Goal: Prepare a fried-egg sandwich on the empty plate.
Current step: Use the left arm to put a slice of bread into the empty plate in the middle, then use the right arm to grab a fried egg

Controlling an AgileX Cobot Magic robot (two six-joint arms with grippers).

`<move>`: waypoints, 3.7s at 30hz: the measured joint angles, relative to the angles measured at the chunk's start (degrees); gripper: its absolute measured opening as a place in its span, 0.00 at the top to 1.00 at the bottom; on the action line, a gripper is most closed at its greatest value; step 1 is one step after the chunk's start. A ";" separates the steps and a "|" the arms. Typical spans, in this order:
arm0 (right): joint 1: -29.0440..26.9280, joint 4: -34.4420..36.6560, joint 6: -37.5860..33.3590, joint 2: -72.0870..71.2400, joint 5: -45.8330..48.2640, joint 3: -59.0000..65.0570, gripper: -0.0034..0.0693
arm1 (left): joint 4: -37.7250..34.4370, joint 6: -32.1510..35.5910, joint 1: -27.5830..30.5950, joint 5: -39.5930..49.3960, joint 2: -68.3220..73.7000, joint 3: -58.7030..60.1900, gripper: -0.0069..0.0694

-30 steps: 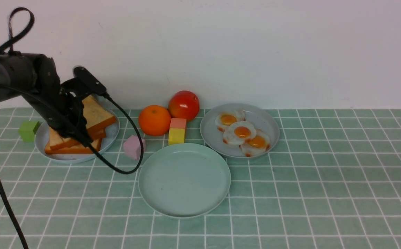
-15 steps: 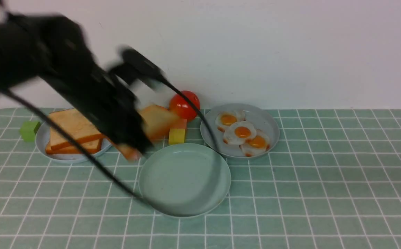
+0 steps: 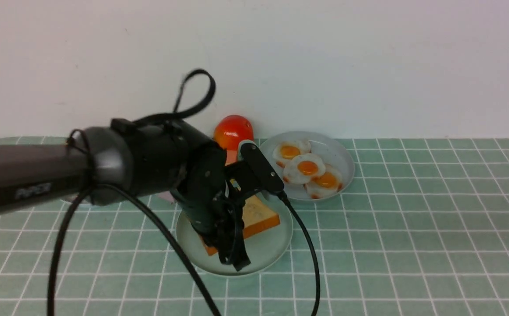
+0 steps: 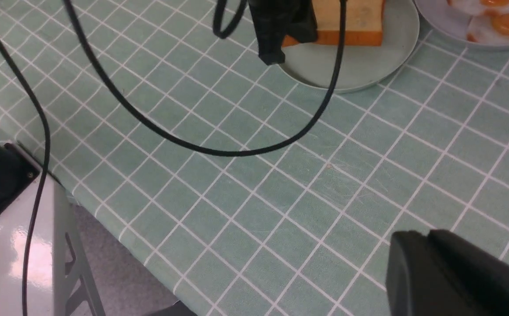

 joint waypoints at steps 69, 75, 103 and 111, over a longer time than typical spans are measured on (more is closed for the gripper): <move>-5.17 6.10 3.10 107.13 -14.74 -74.80 0.39 | -8.76 -31.18 0.00 -9.18 -76.85 40.40 0.93; -5.17 6.68 3.10 108.23 -16.42 -75.13 0.39 | -10.26 -31.23 0.00 -9.13 -76.85 40.40 0.93; -5.17 8.79 1.27 109.37 -14.10 -75.72 0.68 | -13.68 -31.23 0.00 -9.13 -76.85 40.40 0.92; -5.58 10.57 1.27 109.20 -12.98 -75.72 0.74 | -13.68 -31.23 0.00 -9.13 -76.85 40.40 0.92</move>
